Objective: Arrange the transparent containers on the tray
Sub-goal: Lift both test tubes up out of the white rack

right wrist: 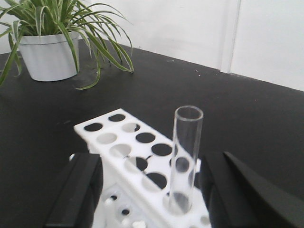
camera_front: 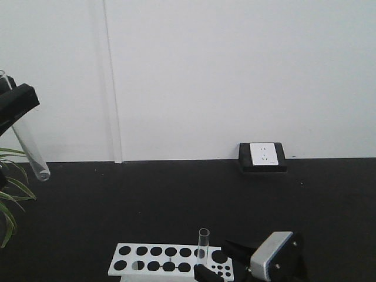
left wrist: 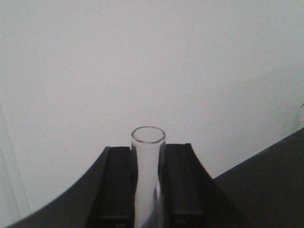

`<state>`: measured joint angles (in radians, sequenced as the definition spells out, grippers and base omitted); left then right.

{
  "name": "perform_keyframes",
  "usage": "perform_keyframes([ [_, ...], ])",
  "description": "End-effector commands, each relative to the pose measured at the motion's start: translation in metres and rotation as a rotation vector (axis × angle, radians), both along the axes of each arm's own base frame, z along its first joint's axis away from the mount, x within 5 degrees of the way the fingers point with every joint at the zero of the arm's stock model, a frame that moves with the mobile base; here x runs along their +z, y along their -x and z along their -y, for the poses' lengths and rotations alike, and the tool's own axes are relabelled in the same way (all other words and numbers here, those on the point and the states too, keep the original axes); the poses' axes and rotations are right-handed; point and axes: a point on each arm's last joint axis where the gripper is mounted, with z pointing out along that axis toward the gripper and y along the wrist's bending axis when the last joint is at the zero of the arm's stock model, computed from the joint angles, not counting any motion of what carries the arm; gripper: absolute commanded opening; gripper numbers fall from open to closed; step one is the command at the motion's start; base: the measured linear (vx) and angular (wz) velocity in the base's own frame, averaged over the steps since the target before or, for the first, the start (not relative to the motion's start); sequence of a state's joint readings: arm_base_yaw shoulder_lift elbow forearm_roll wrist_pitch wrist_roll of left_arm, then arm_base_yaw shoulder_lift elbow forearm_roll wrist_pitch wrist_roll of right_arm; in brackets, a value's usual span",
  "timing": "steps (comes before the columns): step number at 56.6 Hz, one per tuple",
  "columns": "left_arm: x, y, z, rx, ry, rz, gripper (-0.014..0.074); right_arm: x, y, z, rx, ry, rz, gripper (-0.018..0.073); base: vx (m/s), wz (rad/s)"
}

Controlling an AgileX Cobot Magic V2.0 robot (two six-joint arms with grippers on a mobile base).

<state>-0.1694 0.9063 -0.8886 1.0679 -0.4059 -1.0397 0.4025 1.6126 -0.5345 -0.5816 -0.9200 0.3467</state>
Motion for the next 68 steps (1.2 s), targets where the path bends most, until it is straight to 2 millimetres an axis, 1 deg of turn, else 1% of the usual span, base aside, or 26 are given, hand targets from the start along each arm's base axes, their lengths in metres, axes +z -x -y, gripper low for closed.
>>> perform_keyframes([
  [1, 0.015, 0.007, 0.0, -0.023, 0.049, 0.041, -0.0001, 0.021, -0.014, -0.007, 0.016, -0.096, 0.106, 0.0491, 0.0, 0.0],
  [14, 0.014, 0.007, 0.0, -0.022, 0.049, 0.04, -0.0001, 0.018, -0.045, -0.021, 0.021, -0.102, 0.121, 0.0489, 0.0, 0.0],
  [18, 0.014, 0.006, -0.001, -0.014, 0.049, 0.036, -0.0001, 0.016, -0.052, -0.024, 0.025, -0.115, 0.111, 0.0467, 0.0, 0.0],
  [20, 0.014, 0.006, -0.001, -0.01, 0.049, 0.034, -0.0001, 0.016, -0.054, -0.025, 0.025, -0.127, 0.099, 0.0442, 0.0, 0.0],
  [21, 0.014, 0.006, -0.002, -0.008, 0.049, 0.032, -0.0001, 0.016, -0.055, -0.025, 0.024, -0.132, 0.091, 0.0428, 0.0, 0.0],
  [25, 0.014, 0.006, -0.002, -0.005, 0.049, 0.031, -0.0001, 0.017, -0.056, -0.026, 0.02, -0.15, 0.071, 0.0326, 0.0, 0.0],
  [33, 0.014, 0.006, -0.002, -0.004, 0.049, 0.03, -0.0001, 0.02, -0.054, -0.025, 0.026, -0.148, 0.079, 0.0008, 0.0, 0.0],
  [34, 0.014, 0.006, -0.002, -0.004, 0.049, 0.03, -0.0001, 0.02, -0.054, -0.025, 0.026, -0.148, 0.081, -0.0017, 0.0, 0.0],
  [39, 0.013, 0.005, -0.002, 0.004, 0.049, 0.026, -0.0001, 0.032, -0.052, -0.024, 0.014, -0.154, 0.084, -0.0014, 0.0, 0.0],
  [42, 0.013, 0.005, -0.003, 0.016, 0.049, 0.018, -0.0001, 0.045, -0.051, -0.022, -0.006, -0.161, 0.074, -0.0013, 0.0, 0.0],
  [46, 0.012, 0.004, -0.005, 0.032, 0.049, 0.009, -0.0001, 0.066, -0.049, -0.017, -0.041, -0.17, 0.064, -0.0013, 0.0, 0.0],
  [49, 0.012, 0.003, -0.005, 0.043, 0.049, 0.003, -0.0001, 0.089, -0.045, -0.013, -0.071, -0.173, 0.072, -0.0013, 0.0, 0.0],
  [54, 0.01, 0.002, -0.007, 0.068, 0.049, -0.012, -0.0001, 0.131, -0.035, -0.004, -0.116, -0.18, 0.113, -0.0013, 0.0, 0.0],
  [56, 0.01, 0.001, -0.008, 0.081, 0.053, -0.023, -0.0001, 0.151, -0.028, 0.001, -0.14, -0.18, 0.128, -0.0013, 0.0, 0.0],
  [59, 0.009, 0.0, -0.01, 0.091, 0.084, -0.052, -0.0001, 0.171, -0.018, 0.009, -0.182, -0.168, 0.136, -0.0013, 0.0, 0.0],
  [61, 0.007, -0.001, -0.011, 0.093, 0.126, -0.085, -0.0001, 0.186, -0.008, 0.016, -0.205, -0.166, 0.155, -0.0013, 0.0, 0.0],
  [64, 0.003, -0.002, -0.011, 0.089, 0.154, -0.123, -0.0001, 0.199, 0.004, 0.025, -0.245, -0.145, 0.167, -0.0013, 0.0, 0.0],
  [68, -0.008, -0.003, -0.01, 0.086, 0.12, -0.164, -0.0001, 0.215, 0.023, 0.038, -0.303, -0.122, 0.191, -0.0013, 0.0, 0.0],
])
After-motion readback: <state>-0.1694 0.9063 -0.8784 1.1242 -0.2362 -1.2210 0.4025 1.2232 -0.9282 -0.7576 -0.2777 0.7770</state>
